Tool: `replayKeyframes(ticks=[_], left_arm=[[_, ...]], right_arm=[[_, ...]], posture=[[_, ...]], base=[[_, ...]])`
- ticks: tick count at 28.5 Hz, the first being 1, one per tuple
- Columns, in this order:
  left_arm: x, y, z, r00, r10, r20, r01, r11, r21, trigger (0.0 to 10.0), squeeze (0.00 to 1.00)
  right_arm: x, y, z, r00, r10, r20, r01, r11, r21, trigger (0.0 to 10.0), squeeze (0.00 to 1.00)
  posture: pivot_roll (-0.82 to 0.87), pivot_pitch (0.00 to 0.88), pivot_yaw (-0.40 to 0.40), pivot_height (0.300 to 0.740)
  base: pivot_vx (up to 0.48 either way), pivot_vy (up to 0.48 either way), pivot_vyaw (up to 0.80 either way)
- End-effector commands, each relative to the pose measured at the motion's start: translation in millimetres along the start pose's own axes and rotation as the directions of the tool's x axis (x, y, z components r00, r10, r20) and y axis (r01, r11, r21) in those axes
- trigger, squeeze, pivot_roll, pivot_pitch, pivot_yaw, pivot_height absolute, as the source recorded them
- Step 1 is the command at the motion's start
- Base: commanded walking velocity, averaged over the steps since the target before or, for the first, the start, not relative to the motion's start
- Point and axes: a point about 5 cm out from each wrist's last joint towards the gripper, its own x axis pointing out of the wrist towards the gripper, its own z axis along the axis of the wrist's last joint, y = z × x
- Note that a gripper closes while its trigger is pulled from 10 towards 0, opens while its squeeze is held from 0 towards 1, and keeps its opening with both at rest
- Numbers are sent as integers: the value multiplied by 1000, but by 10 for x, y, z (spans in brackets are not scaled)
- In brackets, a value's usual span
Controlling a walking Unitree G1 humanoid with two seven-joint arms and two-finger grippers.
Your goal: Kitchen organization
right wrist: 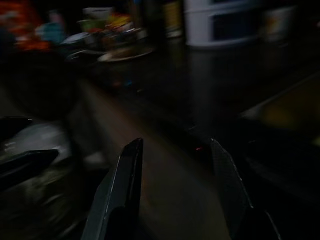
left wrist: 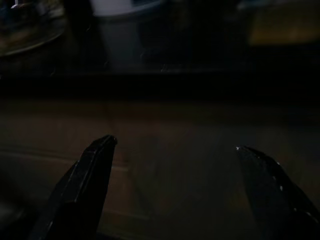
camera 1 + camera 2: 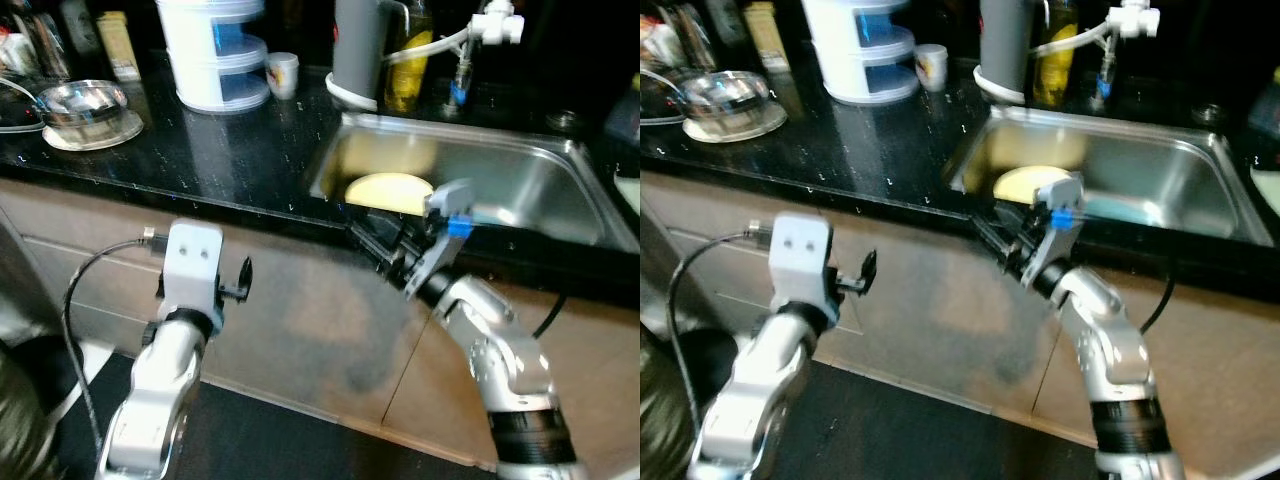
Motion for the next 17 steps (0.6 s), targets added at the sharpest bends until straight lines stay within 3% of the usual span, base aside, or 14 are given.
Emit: replayKeyframes(ticks=[1,5,9,17], left_arm=[[-20,-20,-31,1000,-11,-14,10,1000,-25,10000,0],[-62,-63,-85,999,-13,-49,8,995,-96,10000,0],[-191,-247,-181,993,-78,-90,68,992,-109,10000,0],[-177,-217,-179,994,-88,-67,80,989,-125,10000,0]], right_arm=[[-26,31,3,1000,26,5,-26,999,24,10000,0],[-28,71,-24,999,35,8,-35,998,51,10000,0],[-20,317,-65,992,119,33,-121,991,58,10000,0],[28,436,-8,980,189,68,-193,980,54,10000,0]], posture=[[39,0,-8,740],[41,0,-6,740],[63,0,-3,740],[78,0,-5,740]], base=[[0,0,800],[0,0,800],[0,0,783],[0,0,771]])
